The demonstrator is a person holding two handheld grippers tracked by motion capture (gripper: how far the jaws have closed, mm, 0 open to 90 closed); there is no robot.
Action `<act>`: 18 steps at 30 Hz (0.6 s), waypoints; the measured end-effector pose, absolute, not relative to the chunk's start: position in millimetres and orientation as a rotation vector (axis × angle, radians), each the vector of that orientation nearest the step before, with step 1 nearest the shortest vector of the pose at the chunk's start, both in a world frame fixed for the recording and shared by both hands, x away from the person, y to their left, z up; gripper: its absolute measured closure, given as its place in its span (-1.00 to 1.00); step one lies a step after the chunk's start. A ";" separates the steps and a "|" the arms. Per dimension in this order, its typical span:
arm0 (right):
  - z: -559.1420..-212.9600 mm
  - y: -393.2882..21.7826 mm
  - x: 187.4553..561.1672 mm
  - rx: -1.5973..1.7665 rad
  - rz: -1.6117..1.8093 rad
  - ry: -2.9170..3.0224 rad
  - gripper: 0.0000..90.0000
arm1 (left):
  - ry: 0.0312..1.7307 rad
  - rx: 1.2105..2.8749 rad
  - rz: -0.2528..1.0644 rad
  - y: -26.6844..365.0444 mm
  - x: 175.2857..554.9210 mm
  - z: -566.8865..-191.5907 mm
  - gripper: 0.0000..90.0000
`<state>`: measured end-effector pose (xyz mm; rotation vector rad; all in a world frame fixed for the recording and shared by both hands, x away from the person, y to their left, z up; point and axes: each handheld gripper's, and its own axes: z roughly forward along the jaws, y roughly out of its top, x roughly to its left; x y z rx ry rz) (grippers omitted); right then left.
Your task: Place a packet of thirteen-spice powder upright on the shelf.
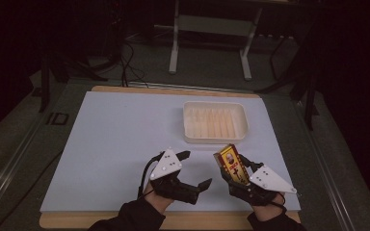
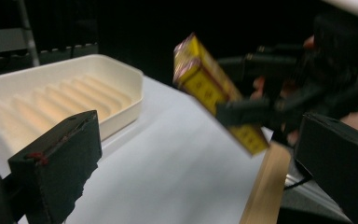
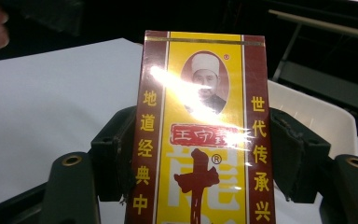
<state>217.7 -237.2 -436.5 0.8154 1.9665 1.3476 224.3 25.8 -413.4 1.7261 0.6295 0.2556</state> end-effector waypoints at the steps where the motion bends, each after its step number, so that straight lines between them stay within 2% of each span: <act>1: -437.7 -235.0 215.8 0.797 1.342 1.958 -0.29 | 0.624 1.726 0.258 22.6 225.5 -411.8 -0.97; 18: -441.3 -238.3 211.5 0.715 1.462 1.896 -0.29 | 0.662 1.692 0.254 8.3 241.1 -401.7 -0.97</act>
